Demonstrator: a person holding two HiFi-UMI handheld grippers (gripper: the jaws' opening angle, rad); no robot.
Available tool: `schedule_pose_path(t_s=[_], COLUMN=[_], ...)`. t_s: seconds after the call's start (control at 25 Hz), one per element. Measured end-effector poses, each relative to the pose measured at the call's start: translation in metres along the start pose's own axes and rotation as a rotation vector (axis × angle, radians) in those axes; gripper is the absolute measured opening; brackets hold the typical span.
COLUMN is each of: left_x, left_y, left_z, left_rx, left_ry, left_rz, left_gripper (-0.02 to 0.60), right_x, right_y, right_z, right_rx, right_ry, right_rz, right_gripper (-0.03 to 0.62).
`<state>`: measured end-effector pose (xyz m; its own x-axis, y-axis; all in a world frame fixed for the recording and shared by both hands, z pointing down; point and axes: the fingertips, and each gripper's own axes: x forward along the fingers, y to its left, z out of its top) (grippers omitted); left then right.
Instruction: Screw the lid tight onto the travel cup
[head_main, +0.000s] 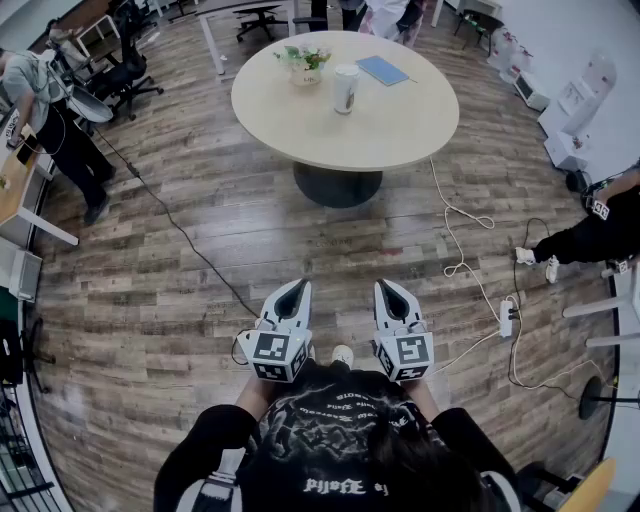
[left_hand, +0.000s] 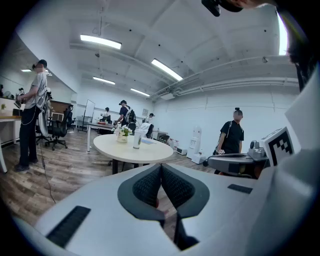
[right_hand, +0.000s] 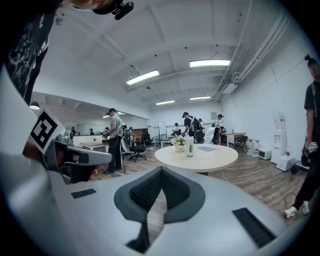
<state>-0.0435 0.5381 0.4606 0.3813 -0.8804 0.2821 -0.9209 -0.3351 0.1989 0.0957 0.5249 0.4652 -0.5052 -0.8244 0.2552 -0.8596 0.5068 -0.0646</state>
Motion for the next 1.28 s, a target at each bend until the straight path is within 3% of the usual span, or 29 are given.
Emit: schedule_pose_path(t_s=[0.56,0.6,0.68,0.8,1.0,1.28], left_x=[0.007,0.008,0.010,0.013,0.020,0.037], left_y=[-0.005,-0.007,-0.012,-0.022,-0.036,-0.047], left_z=[0.013,0.014,0.017,0.020,0.019,0.016], left_rx=[0.026,0.025,0.022,0.020,0.016,0.021], left_ry=[-0.041,-0.048,-0.065,-0.084,-0.081,-0.070], left_rz=[-0.023,-0.026,-0.037,-0.092,-0.116,-0.074], left_gripper=[0.023,0.025,0.035,0.263,0.342,0.368], right_x=[0.001,0.001,0.001,0.001,-0.004,-0.005], right_y=[-0.013,-0.012,-0.010,-0.009,-0.019,-0.042], right_z=[0.020,0.021,0.022,0.025,0.024,0.021], right_rx=[0.004,0.007,0.018,0.015,-0.003,-0.007], right_ry=[-0.074,-0.075,-0.077,-0.085,-0.080,-0.067], right_rz=[-0.036,-0.018,0.041,0.079,0.092,0.113], right_gripper=[0.009,0.025,0.196,0.297,0.368,0.373])
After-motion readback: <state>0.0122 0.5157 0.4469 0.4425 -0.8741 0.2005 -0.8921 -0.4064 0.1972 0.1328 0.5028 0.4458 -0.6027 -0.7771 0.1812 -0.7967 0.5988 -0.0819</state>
